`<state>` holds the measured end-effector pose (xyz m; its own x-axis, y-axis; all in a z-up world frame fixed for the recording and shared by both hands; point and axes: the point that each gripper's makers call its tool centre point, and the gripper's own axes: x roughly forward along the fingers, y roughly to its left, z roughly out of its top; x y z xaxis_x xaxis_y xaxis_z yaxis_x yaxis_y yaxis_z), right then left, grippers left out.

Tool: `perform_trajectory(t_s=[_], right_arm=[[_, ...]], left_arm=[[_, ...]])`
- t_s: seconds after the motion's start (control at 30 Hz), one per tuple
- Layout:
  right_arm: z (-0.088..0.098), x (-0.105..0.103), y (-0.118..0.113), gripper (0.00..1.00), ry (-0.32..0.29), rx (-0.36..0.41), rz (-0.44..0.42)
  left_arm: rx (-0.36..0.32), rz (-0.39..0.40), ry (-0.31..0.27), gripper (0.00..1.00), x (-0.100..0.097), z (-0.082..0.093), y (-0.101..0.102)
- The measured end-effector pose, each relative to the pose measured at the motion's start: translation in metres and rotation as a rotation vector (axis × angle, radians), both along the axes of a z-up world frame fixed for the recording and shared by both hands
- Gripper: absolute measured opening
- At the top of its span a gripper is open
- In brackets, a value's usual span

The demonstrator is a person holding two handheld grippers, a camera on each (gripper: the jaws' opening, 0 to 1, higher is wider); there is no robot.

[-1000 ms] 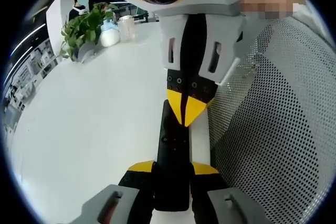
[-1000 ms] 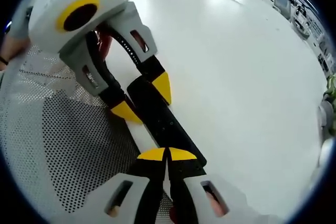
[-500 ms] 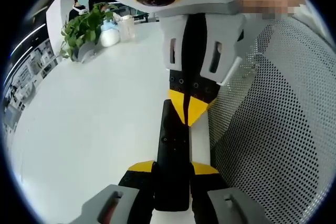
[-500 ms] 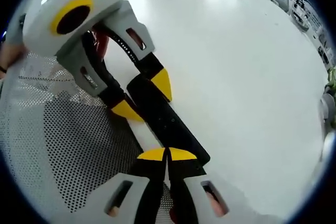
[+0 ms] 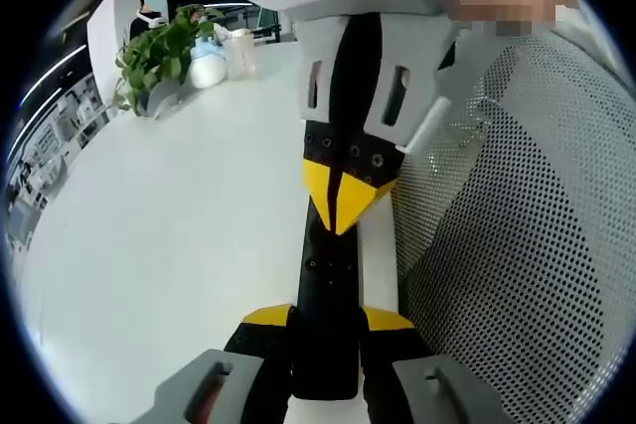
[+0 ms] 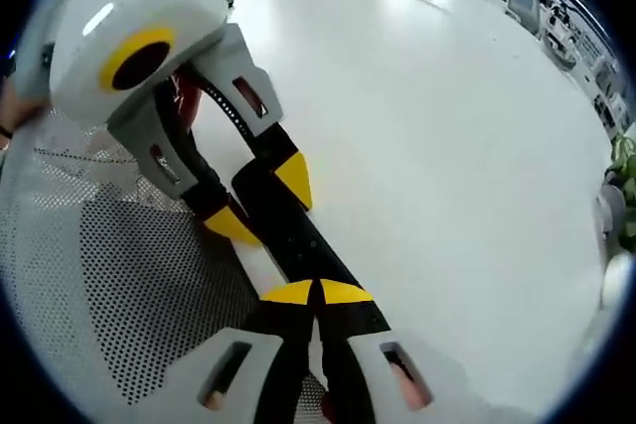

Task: Press the specified remote control buttons in sequence, fully releasing each button before pressing the next.

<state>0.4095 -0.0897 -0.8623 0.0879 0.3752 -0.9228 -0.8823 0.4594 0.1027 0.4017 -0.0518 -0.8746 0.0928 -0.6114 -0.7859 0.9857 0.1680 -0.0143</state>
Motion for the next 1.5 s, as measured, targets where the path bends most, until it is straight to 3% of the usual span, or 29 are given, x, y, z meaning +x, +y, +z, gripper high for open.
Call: perform_trajectory(t_s=[0.5, 0.83, 1.07, 1.5], right_arm=[[-0.0047, 0.0019, -0.0008, 0.0, -0.028, -0.029, 0.023], [-0.0051, 0.0021, -0.0013, 0.0, -0.041, -0.006, 0.022], [-0.0055, 0.0008, 0.0014, 0.0, -0.092, -0.034, 0.103], [-0.0052, 0.0026, -0.0001, 0.0, -0.052, 0.003, 0.049]], left_arm=[[0.002, 0.001, 0.0, 0.25, -0.0001, 0.0003, -0.0001], [0.0, 0.003, 0.0, 0.25, -0.0001, 0.0002, -0.0001], [0.0, 0.005, 0.001, 0.25, -0.0001, 0.0003, 0.0], [0.0, 0.005, 0.002, 0.25, -0.0001, 0.0004, -0.0003]])
